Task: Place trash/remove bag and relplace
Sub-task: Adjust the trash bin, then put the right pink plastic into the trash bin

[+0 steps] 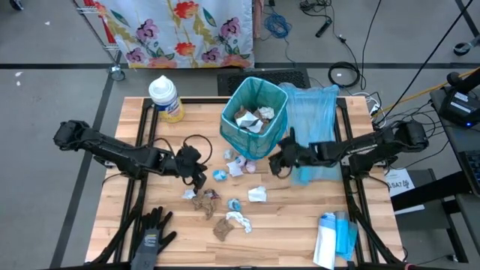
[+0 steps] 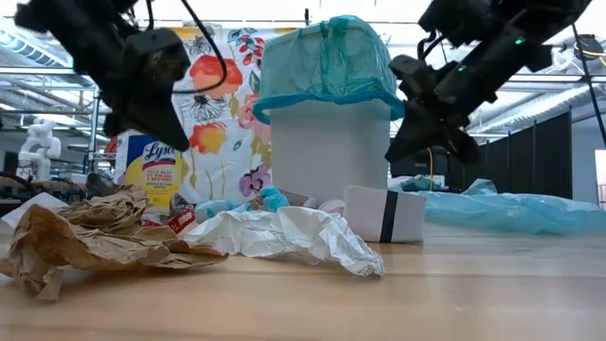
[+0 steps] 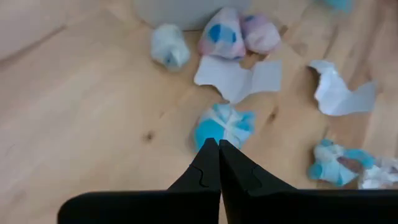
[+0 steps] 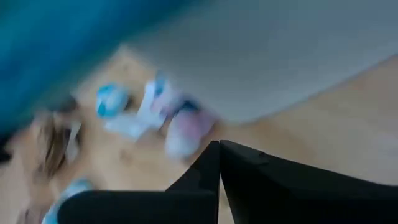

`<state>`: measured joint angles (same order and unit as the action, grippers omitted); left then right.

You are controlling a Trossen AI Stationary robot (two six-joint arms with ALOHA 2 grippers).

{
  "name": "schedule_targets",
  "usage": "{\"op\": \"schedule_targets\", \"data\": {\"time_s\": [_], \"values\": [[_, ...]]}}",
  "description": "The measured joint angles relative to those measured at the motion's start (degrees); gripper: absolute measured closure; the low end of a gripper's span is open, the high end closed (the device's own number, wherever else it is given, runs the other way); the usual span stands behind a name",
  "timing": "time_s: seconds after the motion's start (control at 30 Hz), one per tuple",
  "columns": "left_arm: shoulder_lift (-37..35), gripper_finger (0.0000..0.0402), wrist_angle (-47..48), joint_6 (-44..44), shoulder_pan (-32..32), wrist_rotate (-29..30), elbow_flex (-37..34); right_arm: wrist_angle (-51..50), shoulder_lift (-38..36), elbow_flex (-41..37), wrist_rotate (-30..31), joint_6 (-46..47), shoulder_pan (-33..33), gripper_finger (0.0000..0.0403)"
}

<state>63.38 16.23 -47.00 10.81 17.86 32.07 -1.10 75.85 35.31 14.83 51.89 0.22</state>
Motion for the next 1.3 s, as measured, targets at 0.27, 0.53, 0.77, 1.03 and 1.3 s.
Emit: {"op": "schedule_targets", "data": {"time_s": [0.27,0.53,0.77,1.03,1.3], "values": [[-3.13,0.0402,-10.53,10.87,-12.94,-13.34,-7.25,3.97,-0.70,-0.02,-0.22,-1.11,-9.13,0.0402],[-3.24,0.0402,-11.48,17.55,-20.48,-22.72,-7.43,6.12,-0.22,-0.11,-0.39,-5.03,-16.08,0.0403],[-3.24,0.0402,-11.52,17.92,-22.89,-24.84,-7.45,21.90,5.14,-0.02,-5.78,-8.62,-23.31,0.0403],[-3.24,0.0402,-11.43,17.92,-24.92,-24.84,-7.45,26.85,11.09,-0.02,-13.58,-11.96,-27.69,0.0403],[-3.24,0.0402,-11.36,17.93,-26.89,-24.84,-7.44,6.55,-0.39,-0.07,-13.42,-12.49,-26.76,0.0403]]}}
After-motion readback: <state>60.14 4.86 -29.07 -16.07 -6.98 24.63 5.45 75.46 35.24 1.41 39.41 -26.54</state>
